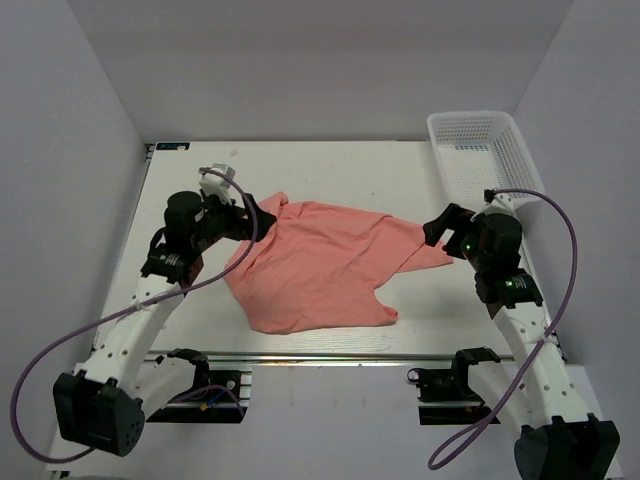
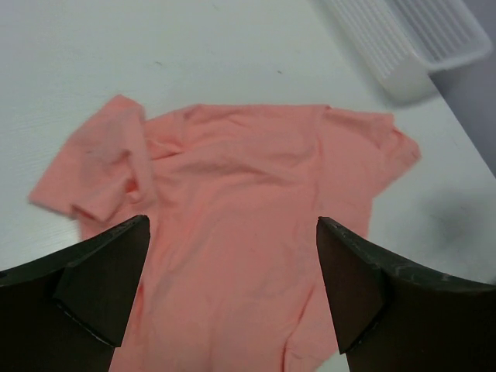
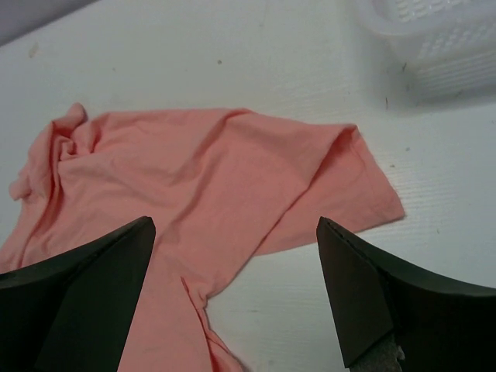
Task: Fold and stack the t-shirts
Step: Flatten out the tshirt
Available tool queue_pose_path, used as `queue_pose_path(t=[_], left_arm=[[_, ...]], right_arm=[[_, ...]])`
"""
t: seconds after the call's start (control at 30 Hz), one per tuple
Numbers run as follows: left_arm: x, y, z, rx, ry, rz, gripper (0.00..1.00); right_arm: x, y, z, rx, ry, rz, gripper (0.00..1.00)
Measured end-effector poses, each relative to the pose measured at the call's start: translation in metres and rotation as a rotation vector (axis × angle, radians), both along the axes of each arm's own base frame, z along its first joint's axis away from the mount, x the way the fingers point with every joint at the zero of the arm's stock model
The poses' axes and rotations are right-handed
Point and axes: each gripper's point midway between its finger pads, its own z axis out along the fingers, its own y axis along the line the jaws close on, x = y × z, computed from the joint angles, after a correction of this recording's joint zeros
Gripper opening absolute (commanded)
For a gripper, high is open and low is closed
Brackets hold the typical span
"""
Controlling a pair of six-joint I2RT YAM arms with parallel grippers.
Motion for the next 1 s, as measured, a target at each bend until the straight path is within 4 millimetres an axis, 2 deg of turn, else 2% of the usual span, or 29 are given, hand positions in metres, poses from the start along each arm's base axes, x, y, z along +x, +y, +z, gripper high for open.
queue_pose_path(t=[0.1, 0.2, 0.27, 0.33, 0.47, 0.5, 0.53, 0.67, 0.73, 0.83, 1.0], left_arm=[[0.0, -0.033, -0.02, -0.026, 0.058, -0.17, 0.95], [-0.006, -0.064, -0.056, -0.043, 0.154, -0.314, 0.94], [-0.021, -0.085, -0.084, -0.039, 0.236, -0.4, 0.94], [-0.043, -0.107, -0.103, -0.024, 0.292, -0.488, 0.94], [-0.086, -0.15, -0.115, 0.038, 0.323, -0.643, 0.94], [-0.094, -0.161, -0.118, 0.063, 0.332, -0.674, 1.0], [-0.102, -0.173, -0.122, 0.093, 0.344, -0.702, 1.0], [-0.128, -0.214, -0.153, 0.208, 0.419, -0.795, 1.0], [-0.143, -0.225, -0.175, 0.277, 0.455, -0.818, 1.0], [-0.162, -0.229, -0.197, 0.372, 0.482, -0.822, 1.0], [-0.18, -0.254, -0.203, 0.46, 0.427, -0.854, 0.97]], right_arm=[[0.0, -0.003, -0.021, -0.021, 0.081, -0.016, 0.9], [0.001, -0.009, -0.042, -0.044, 0.16, -0.044, 0.9], [0.001, -0.012, -0.052, -0.057, 0.198, -0.06, 0.9], [0.003, -0.015, -0.061, -0.068, 0.23, -0.078, 0.9], [0.005, -0.022, -0.076, -0.076, 0.29, -0.128, 0.9], [0.004, -0.023, -0.08, -0.077, 0.304, -0.14, 0.9], [0.004, -0.024, -0.083, -0.074, 0.32, -0.148, 0.9], [0.004, -0.022, -0.086, -0.065, 0.354, -0.152, 0.9], [0.006, -0.021, -0.084, -0.061, 0.358, -0.152, 0.9], [0.009, -0.021, -0.083, -0.053, 0.37, -0.16, 0.9], [0.004, -0.021, -0.1, -0.065, 0.453, -0.163, 0.9]])
